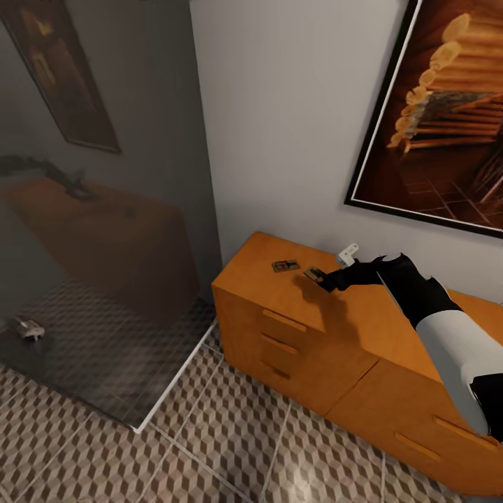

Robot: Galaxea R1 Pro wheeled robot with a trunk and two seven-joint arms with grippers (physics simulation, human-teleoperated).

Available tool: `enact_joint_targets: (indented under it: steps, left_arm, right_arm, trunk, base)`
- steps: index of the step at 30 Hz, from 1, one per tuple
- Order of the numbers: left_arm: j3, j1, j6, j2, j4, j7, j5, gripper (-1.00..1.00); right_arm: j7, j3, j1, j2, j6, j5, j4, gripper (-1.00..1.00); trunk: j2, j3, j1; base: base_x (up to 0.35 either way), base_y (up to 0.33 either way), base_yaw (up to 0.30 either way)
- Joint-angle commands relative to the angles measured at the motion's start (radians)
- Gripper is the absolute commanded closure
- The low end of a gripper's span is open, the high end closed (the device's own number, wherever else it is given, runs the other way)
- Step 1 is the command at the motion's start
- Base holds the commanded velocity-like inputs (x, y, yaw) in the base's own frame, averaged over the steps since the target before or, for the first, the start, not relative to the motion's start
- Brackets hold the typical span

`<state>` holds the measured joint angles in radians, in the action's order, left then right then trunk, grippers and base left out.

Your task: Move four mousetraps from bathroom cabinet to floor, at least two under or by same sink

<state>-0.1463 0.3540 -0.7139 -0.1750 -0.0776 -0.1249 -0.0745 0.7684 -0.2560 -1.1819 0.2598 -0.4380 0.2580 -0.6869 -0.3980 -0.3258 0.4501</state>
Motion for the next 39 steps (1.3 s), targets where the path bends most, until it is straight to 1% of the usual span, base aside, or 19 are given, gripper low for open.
enact_joint_targets:
  steps: [1,10,30,39]
  left_arm:
    - [-0.006,0.002,-0.006,0.0,-0.004,-0.005,-0.008,-1.0]
    - [-0.006,0.002,-0.006,-0.001,-0.004,-0.005,-0.008,-1.0]
    - [-0.006,0.002,-0.006,-0.001,-0.004,-0.005,-0.008,-1.0]
    - [-0.006,0.002,-0.006,0.0,-0.004,-0.005,-0.008,-1.0]
  right_arm:
    - [0.005,-0.002,-0.001,0.001,-0.005,0.004,-0.002,1.0]
    - [0.004,-0.002,-0.001,0.0,-0.005,0.004,0.002,1.0]
    - [0.002,-0.003,-0.001,-0.002,-0.004,0.004,0.015,1.0]
    - [0.002,-0.003,-0.001,-0.004,0.004,0.004,0.074,1.0]
  trunk:
    - [-0.002,-0.002,0.0]
    - [-0.002,-0.002,0.0]
    - [-0.002,-0.002,0.0]
    - [-0.002,-0.002,0.0]
  base:
    - [-0.328,0.074,0.0]
    - [-0.319,0.112,0.0]
    - [-0.278,0.183,0.0]
    - [-0.23,0.152,0.0]
